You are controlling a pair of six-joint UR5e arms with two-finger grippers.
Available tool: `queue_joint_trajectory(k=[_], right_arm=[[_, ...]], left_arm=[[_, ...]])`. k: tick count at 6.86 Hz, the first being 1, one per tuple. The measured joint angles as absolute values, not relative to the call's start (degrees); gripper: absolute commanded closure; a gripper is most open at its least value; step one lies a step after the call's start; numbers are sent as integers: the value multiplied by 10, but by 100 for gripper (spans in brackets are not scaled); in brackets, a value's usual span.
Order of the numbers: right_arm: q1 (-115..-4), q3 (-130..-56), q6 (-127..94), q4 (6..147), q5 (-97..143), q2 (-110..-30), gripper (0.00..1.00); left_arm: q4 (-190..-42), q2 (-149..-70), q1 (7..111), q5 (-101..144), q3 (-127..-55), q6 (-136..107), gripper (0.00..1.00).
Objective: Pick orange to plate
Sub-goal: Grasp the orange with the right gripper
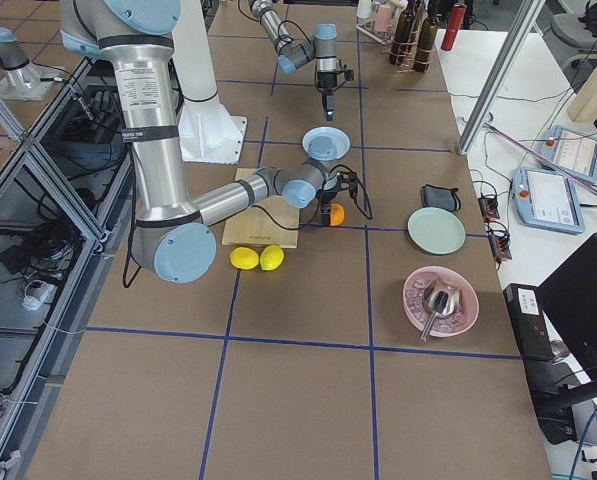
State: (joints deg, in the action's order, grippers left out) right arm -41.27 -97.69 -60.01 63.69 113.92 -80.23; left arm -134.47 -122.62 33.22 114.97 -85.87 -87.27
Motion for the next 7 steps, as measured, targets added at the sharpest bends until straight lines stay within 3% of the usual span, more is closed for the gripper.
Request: queue_joint_trajectory(k=[3,6,7], right_arm=[[-408,-968,-597,646,1106,-799,0],[-402,-963,-597,647,1092,-795,23],[-402,-959,-597,647,1091,-790,46]], left_arm=[[-1345,-1226,332,1150,-859,-873,23],[-1345,-1226,331,1145,-859,-873,23],[-1345,-1226,330,1139,-859,-873,23]])
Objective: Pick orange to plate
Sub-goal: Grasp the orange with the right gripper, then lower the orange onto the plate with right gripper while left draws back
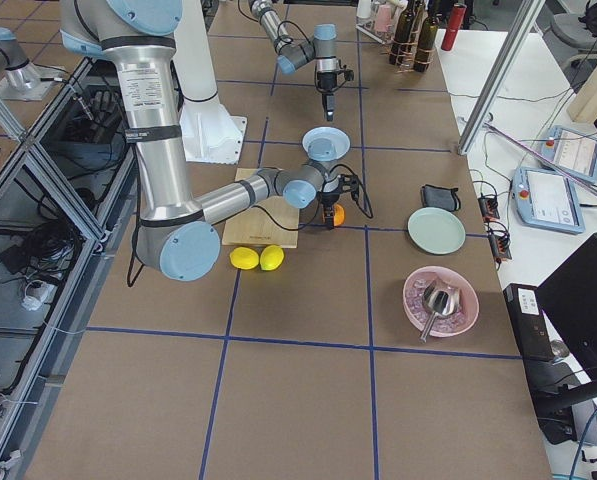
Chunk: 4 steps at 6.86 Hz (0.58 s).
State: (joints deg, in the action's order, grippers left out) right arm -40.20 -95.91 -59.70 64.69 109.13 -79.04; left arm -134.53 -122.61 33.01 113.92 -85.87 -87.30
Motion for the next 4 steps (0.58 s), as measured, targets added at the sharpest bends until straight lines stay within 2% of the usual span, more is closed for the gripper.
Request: queue_joint_trajectory(k=[1,2,4], right_arm=[[-402,-955,-597,647,1088,-786,69],[-403,-954,-597,647,1083,-781,86],[-412,-963,-600,648,1079,-754,88]], left_arm=[[-1346,-1226,330,1137,-859,-873,23],[-1346,-1226,329,1136,-859,-873,23],[-1346,-1226,329,1136,-862,-873,23]])
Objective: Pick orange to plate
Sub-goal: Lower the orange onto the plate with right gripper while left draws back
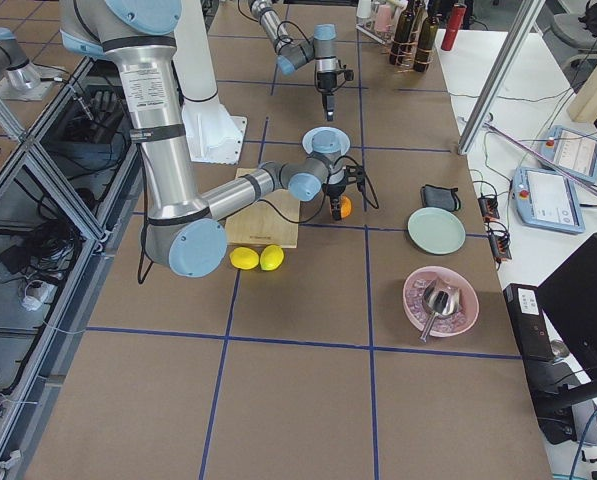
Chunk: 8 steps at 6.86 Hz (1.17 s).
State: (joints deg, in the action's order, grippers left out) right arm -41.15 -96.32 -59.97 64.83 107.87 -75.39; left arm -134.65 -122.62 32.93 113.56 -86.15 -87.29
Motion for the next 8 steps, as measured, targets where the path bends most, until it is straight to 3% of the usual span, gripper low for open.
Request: queue_joint_trajectory(k=[2,5,8], right_arm=[[-400,-972,-637,664,1079,-696,88],[-297,-969,-765,674,1024,-614,88],[-243,-915,-815,694,970,-531,87]], left_arm=[[-1345,-1215,338,1137,-896,-873,23],[-1343,-1131,388,1179,-982,-859,23],[-1343,-1099,408,1200,-1000,-844,20]])
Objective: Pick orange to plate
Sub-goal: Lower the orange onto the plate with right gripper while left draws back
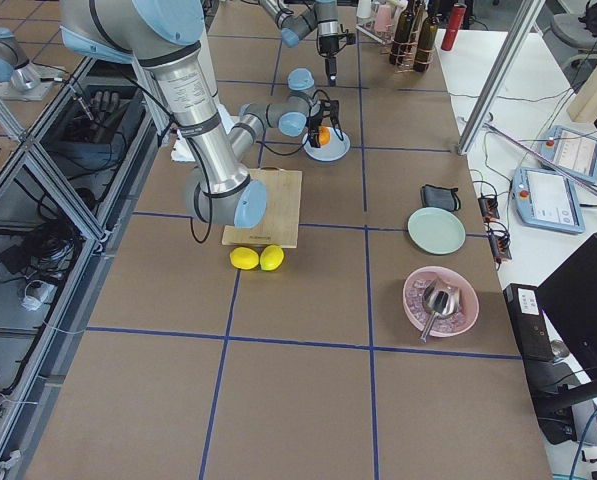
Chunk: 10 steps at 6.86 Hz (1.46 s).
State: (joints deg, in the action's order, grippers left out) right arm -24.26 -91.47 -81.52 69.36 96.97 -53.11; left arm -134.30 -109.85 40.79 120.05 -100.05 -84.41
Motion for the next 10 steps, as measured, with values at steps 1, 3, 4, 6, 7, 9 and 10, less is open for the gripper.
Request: queue_joint_trajectory(k=[1,3,4,6,7,9,10], right_arm=[[-240,-895,-817,694,963,-517,87],[-240,-873,-814,696,947,-505,87],[-240,-868,-812,696,939,-503,86],[-238,-857,-809,697,929,-502,57],[-235,-854,-810,696,928,-501,9],[-232,-853,-810,695,926,-501,0],[-231,-853,-809,695,926,-501,0]], left_arm=[[-1343,-1096,408,1200,-1001,-844,20],[-1343,-1093,407,1200,-1001,-845,20],[-1343,-1093,407,1200,-1001,-845,20],[-1343,-1093,407,1202,-1002,-845,19],[-1343,-1093,407,1202,-1002,-845,19],[-1344,-1093,407,1202,-1002,-845,19],[-1344,-1093,407,1202,-1002,-845,19]])
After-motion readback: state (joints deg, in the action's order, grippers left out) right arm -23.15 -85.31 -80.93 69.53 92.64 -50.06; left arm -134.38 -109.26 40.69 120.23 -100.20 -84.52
